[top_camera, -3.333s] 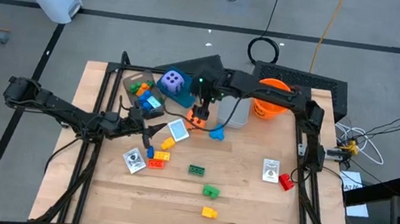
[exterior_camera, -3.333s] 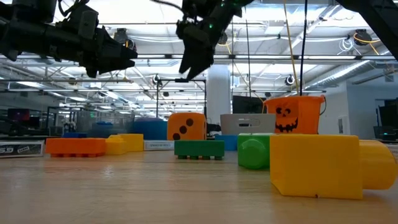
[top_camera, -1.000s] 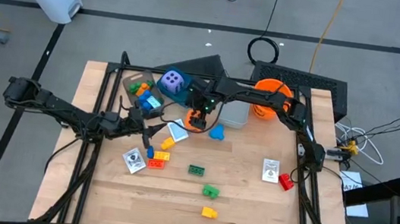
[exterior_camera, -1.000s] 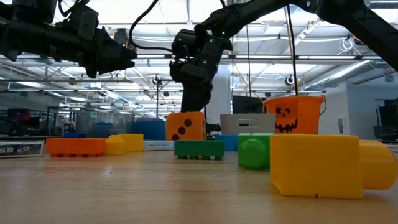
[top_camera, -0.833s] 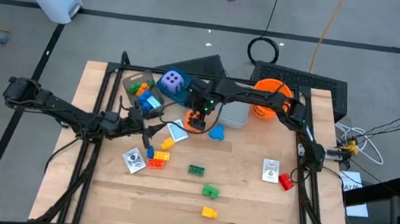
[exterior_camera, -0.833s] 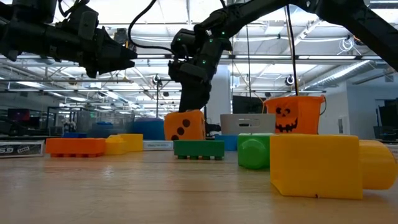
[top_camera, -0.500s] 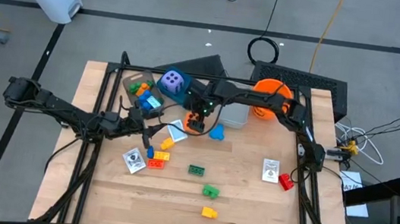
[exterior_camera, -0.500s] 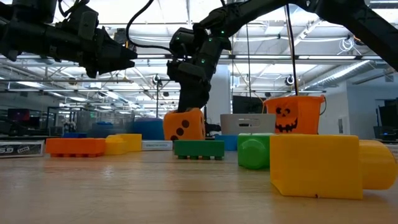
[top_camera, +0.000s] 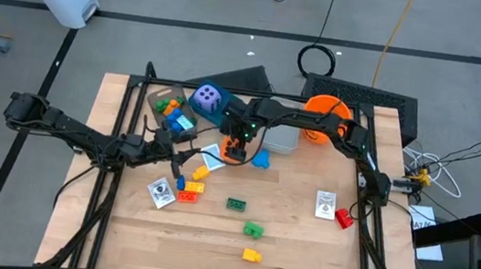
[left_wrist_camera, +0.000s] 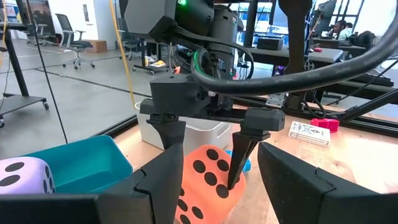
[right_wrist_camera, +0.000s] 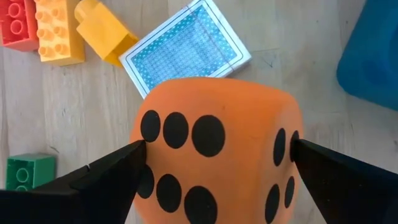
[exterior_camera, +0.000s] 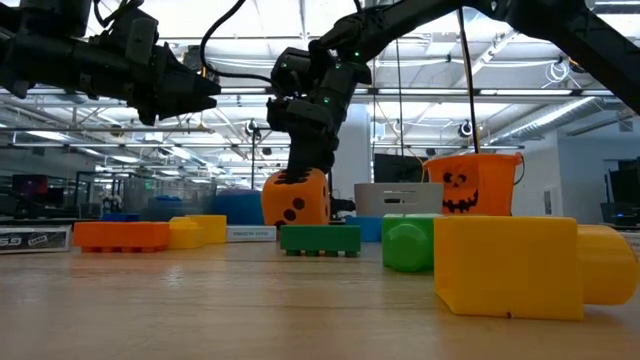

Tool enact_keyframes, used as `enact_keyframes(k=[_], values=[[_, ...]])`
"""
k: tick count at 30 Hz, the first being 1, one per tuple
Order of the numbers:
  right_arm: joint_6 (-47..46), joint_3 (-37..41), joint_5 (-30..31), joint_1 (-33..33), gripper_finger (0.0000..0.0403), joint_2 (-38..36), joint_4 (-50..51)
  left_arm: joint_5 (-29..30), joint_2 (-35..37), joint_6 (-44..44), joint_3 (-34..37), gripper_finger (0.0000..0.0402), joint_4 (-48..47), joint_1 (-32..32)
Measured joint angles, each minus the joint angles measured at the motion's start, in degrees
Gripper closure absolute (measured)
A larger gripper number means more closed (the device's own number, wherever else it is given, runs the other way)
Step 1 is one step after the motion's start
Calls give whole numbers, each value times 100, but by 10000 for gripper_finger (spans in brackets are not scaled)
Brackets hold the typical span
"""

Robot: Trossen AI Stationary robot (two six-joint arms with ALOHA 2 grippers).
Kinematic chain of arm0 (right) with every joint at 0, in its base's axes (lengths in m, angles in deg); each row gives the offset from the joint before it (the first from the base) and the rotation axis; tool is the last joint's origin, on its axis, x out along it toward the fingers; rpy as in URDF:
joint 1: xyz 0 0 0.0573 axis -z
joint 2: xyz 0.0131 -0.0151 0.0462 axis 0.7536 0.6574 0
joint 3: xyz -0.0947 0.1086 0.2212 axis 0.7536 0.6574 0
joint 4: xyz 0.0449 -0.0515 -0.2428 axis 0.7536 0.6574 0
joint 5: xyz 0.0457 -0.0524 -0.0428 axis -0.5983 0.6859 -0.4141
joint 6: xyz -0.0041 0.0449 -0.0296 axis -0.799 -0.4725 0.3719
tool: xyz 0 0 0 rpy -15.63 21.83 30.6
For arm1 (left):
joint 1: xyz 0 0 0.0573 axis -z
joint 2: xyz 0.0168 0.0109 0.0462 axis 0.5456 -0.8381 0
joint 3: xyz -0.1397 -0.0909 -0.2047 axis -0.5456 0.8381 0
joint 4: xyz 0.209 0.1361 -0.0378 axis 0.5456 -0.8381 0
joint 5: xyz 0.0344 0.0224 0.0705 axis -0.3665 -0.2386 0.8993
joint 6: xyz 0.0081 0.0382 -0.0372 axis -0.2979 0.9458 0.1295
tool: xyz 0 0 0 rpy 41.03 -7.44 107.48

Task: Pick & Place Toys
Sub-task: Put the orange dice into the blue bin

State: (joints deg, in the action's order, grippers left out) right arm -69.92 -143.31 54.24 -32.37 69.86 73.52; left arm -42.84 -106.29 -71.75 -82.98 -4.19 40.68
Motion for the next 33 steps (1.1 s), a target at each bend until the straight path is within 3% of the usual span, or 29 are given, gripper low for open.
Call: enact_keyframes(k=[15,33], values=[[-155,-11,-58,-22,122,-13,329,0,0,-1,0,186,0,2],[223,4,3,-64,132,-407,478,0,2,0,0,186,2,0]])
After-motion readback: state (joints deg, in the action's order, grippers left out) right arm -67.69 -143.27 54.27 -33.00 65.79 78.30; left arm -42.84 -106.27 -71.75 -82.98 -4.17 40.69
